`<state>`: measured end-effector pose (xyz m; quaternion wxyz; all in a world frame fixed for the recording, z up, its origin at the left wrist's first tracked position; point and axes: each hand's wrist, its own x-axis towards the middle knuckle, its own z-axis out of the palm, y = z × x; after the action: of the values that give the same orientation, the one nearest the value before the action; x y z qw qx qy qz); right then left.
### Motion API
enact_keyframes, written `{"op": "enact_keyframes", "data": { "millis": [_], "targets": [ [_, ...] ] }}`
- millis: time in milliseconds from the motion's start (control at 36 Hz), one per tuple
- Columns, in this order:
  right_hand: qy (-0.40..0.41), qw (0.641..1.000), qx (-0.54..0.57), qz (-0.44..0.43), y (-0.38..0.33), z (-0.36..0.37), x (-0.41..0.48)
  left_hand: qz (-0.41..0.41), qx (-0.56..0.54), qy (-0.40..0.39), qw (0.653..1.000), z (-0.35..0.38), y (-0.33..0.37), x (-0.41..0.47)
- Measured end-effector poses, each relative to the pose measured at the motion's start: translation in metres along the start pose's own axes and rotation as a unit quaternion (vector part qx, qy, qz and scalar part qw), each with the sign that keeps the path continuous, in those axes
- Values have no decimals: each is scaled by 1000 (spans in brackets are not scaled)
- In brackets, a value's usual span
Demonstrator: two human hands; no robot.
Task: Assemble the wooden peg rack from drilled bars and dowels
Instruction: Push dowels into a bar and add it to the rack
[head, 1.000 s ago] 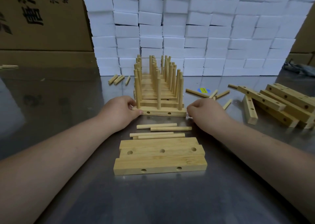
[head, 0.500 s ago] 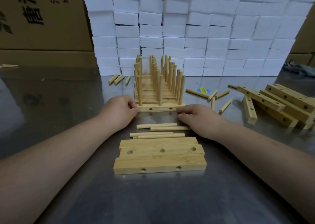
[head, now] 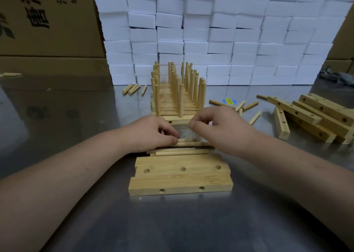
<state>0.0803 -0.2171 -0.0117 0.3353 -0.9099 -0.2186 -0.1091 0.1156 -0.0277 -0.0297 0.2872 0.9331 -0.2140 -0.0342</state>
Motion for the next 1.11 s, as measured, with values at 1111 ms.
{"op": "enact_keyframes", "data": {
  "millis": [1111],
  "targets": [
    [-70, 989, 40, 120, 29, 10, 6, 1, -25, 22, 999, 10, -7, 7]
  ]
}}
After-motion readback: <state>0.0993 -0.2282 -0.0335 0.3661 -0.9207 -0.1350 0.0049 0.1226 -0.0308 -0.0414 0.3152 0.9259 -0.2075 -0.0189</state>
